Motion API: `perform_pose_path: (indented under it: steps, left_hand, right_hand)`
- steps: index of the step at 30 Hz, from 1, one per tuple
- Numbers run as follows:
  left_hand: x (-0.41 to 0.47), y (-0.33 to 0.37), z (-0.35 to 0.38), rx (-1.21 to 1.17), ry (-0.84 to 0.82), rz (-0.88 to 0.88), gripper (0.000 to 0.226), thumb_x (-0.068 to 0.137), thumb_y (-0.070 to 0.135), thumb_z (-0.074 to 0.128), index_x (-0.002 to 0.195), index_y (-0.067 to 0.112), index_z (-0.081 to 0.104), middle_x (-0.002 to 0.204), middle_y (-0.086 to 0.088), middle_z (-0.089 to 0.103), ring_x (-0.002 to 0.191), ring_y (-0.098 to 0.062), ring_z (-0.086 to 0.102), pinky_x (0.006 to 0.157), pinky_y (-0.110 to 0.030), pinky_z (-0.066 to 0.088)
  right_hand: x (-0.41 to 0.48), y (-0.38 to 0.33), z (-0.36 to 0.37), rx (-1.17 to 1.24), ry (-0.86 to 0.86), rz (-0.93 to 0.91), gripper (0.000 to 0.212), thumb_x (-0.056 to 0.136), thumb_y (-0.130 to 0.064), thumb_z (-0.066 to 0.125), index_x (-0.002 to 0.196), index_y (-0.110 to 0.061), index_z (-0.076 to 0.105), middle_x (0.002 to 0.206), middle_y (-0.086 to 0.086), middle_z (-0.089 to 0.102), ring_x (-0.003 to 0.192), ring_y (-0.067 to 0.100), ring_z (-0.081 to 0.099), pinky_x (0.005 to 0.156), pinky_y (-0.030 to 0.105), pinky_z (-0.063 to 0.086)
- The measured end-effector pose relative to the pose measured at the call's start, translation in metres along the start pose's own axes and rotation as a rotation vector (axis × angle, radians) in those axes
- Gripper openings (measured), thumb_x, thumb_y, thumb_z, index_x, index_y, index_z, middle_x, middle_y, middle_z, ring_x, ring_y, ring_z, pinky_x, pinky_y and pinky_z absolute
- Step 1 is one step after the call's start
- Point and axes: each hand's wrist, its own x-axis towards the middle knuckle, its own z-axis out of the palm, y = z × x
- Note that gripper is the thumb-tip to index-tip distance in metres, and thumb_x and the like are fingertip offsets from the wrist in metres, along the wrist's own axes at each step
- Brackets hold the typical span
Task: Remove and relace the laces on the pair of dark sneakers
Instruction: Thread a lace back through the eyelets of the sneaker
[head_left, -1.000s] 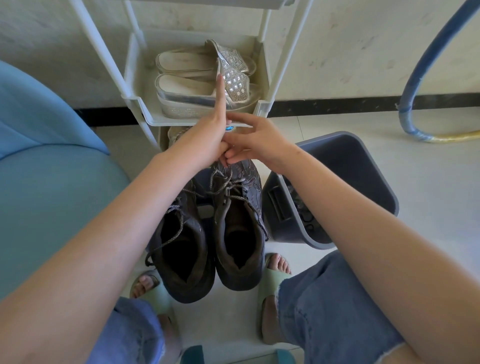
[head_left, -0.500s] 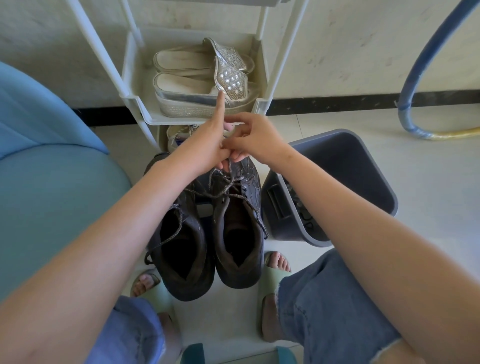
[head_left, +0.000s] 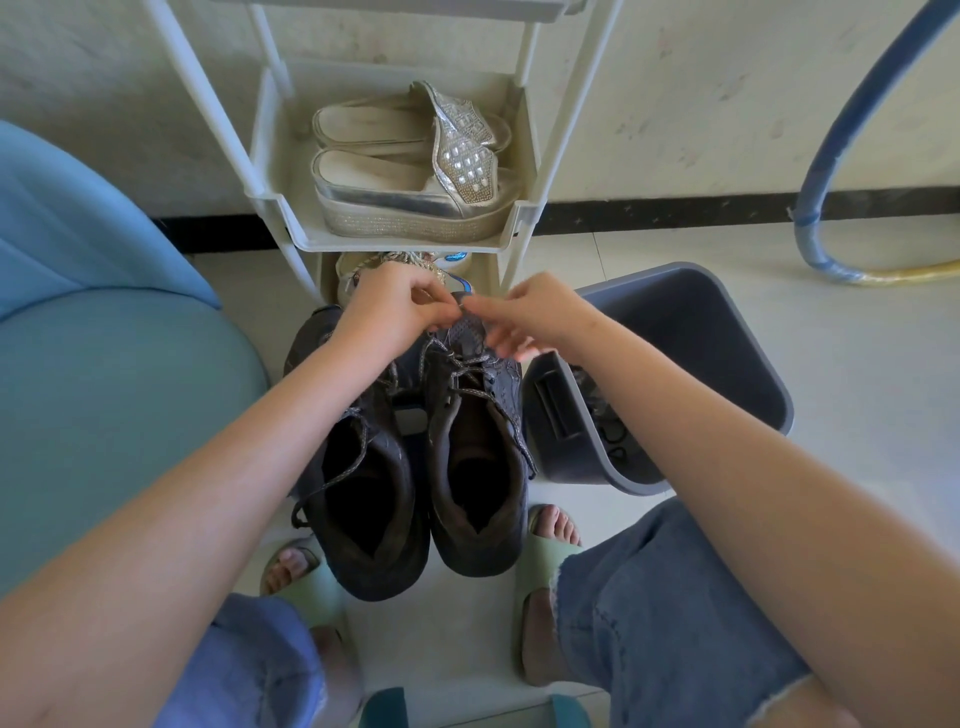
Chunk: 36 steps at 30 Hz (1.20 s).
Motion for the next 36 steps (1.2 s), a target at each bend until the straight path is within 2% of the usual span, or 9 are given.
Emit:
perform_pose_path:
  steps: [3,5,8,12,16,22,27,30,36]
  left_hand:
    - [-0.001,-0.002,0.005,0.150,-0.071,-0.002,0.004,0.083,0.026,0.071,0.084,0.022,0.072,0.069,0.008,0.062,0.065,-0.009,0.056,0.060,-0.021,0.043]
    - [-0.004,-0.004,0.010,0.203,-0.089,-0.021,0.004,0.084,0.027,0.069,0.084,0.023,0.071,0.065,0.010,0.059,0.063,-0.010,0.056,0.064,-0.026,0.045]
    - [-0.006,-0.007,0.015,0.274,-0.064,-0.009,0.005,0.084,0.027,0.069,0.087,0.025,0.073,0.075,0.008,0.063,0.076,-0.012,0.057,0.073,-0.027,0.045]
    - [-0.009,-0.010,0.022,0.241,-0.125,0.043,0.007,0.084,0.024,0.068,0.089,0.025,0.074,0.079,0.008,0.062,0.080,-0.012,0.058,0.077,-0.028,0.046]
    - [-0.013,-0.011,0.027,0.257,-0.089,0.086,0.012,0.085,0.021,0.067,0.093,0.023,0.075,0.074,0.013,0.056,0.081,-0.011,0.057,0.075,-0.026,0.043]
    - [-0.013,-0.008,0.029,0.285,-0.125,0.046,0.010,0.084,0.023,0.067,0.089,0.028,0.075,0.082,0.010,0.062,0.088,-0.015,0.062,0.080,-0.032,0.050]
    - [-0.011,-0.006,0.033,0.404,-0.153,0.056,0.011,0.085,0.026,0.065,0.089,0.028,0.075,0.082,0.008,0.057,0.092,-0.020,0.061,0.075,-0.030,0.046]
    - [-0.014,-0.010,0.040,0.400,-0.127,0.048,0.012,0.086,0.029,0.063,0.086,0.027,0.075,0.088,0.005,0.051,0.093,-0.021,0.058,0.076,-0.032,0.047]
    - [-0.020,-0.010,0.053,0.246,-0.046,-0.031,0.013,0.085,0.029,0.064,0.089,0.031,0.076,0.090,0.010,0.070,0.090,-0.012,0.061,0.074,-0.028,0.048]
  right_hand:
    - [0.003,0.008,0.008,-0.259,-0.041,0.102,0.056,0.096,-0.045,0.049,0.103,0.009,0.063,0.068,0.011,0.061,0.050,0.016,0.055,0.047,0.019,0.048]
    - [0.007,0.012,0.011,-0.283,-0.016,0.110,0.047,0.098,-0.037,0.049,0.104,0.008,0.063,0.063,0.010,0.059,0.049,0.017,0.055,0.048,0.021,0.051]
    - [0.009,0.014,0.011,-0.261,-0.040,0.115,0.026,0.094,-0.025,0.061,0.093,0.001,0.063,0.063,0.012,0.060,0.047,0.017,0.057,0.052,0.025,0.056]
    - [0.008,0.016,0.016,-0.312,-0.022,0.121,0.029,0.082,-0.022,0.075,0.072,-0.002,0.056,0.059,0.009,0.058,0.037,0.012,0.053,0.044,0.023,0.053]
    - [0.013,0.013,0.018,-0.293,-0.025,0.178,0.018,0.086,-0.010,0.066,0.094,0.005,0.059,0.074,0.018,0.064,0.059,0.026,0.064,0.056,0.034,0.060]
    - [0.012,0.011,0.016,-0.369,-0.070,0.213,0.020,0.084,-0.012,0.070,0.083,0.004,0.058,0.085,0.020,0.068,0.073,0.029,0.070,0.064,0.037,0.060]
    - [0.015,0.013,0.018,-0.374,-0.026,0.177,0.008,0.084,-0.001,0.055,0.081,0.005,0.060,0.068,0.016,0.069,0.062,0.027,0.067,0.076,0.035,0.060]
    - [0.011,0.019,0.008,-0.246,-0.028,0.155,0.019,0.083,0.005,0.058,0.097,0.015,0.065,0.053,0.010,0.065,0.063,0.026,0.066,0.077,0.039,0.060]
    - [0.006,0.019,0.005,-0.230,-0.033,0.111,0.021,0.083,0.003,0.060,0.099,0.015,0.066,0.056,0.011,0.066,0.069,0.028,0.067,0.080,0.040,0.059]
